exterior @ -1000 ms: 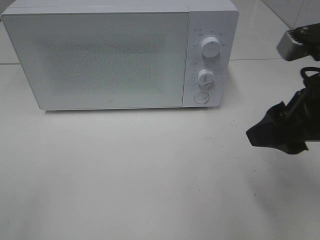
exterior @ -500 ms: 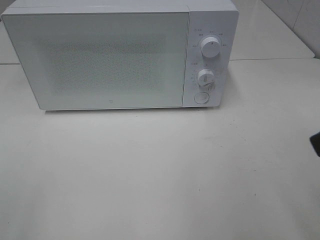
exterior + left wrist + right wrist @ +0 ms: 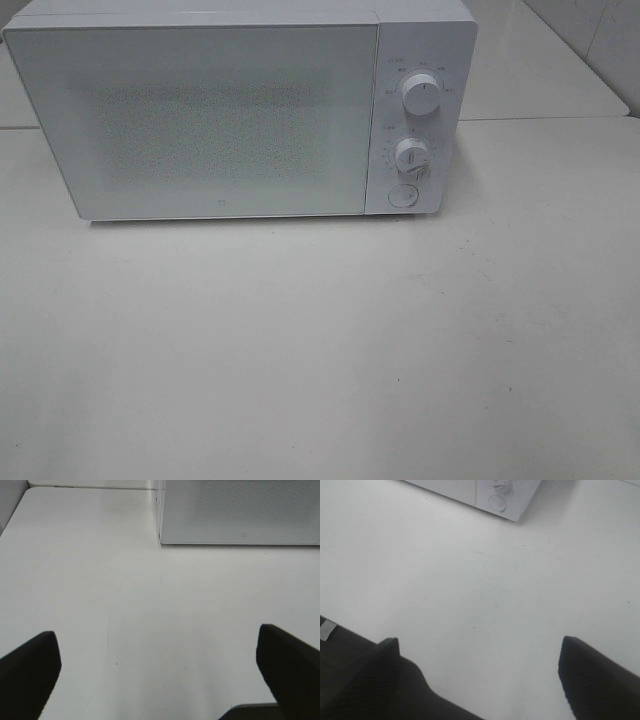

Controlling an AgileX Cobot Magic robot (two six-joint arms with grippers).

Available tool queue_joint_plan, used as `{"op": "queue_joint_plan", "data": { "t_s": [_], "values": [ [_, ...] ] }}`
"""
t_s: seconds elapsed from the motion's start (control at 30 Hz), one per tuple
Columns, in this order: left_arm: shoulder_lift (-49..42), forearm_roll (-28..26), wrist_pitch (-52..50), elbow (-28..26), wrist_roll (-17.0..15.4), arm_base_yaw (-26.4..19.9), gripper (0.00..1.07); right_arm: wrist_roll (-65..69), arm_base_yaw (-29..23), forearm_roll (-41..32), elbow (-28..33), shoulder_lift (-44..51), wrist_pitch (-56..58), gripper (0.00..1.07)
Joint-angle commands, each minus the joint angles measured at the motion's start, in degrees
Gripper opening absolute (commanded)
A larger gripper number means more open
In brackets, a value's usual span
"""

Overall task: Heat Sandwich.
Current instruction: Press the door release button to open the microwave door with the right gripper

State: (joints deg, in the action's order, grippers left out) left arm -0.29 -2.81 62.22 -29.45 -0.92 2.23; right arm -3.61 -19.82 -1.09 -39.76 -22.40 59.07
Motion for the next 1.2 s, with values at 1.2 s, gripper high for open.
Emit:
{"op": "queue_joint_plan", "data": {
  "t_s": [1.2],
  "values": [
    [-0.8,-0.5,-0.7,-0.1,-0.2,-0.1,1.0,3.6,17.5,1.1,11.2,24.2,-2.2,0.76]
  ]
}}
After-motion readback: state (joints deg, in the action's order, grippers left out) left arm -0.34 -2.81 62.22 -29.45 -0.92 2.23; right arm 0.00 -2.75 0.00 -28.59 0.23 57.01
